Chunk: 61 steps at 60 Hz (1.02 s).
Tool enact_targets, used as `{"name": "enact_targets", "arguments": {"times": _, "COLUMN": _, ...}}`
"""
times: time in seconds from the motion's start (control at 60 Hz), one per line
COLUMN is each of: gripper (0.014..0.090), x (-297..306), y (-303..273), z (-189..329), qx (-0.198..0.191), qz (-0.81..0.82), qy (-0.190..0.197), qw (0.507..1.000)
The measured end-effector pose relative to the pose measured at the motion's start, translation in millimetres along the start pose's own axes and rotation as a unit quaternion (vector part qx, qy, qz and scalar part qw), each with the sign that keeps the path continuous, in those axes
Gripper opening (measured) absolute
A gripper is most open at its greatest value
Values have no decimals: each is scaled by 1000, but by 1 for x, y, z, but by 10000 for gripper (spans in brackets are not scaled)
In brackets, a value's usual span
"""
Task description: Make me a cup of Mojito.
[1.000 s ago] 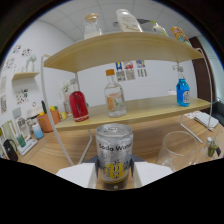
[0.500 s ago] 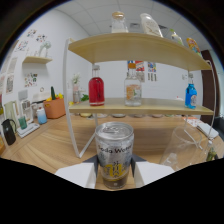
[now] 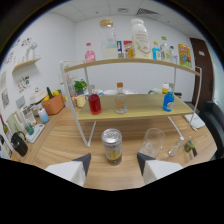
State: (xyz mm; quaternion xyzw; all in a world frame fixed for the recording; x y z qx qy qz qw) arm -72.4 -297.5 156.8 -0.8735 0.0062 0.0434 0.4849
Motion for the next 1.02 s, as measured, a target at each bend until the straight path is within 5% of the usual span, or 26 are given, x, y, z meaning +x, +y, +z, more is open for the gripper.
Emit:
{"name": "enact_targets", "arguments": {"times": 0.417, "gripper": 861, "x": 81, "y": -19, "z": -78, "qx": -29, "qz": -15, "qy": 80, "qw": 996}}
{"name": "enact_targets", "arguments": {"times": 1.017, "gripper": 860, "x": 101, "y": -11, "z": -83, "qx": -44, "qz": -7, "qy": 80, "qw": 996}}
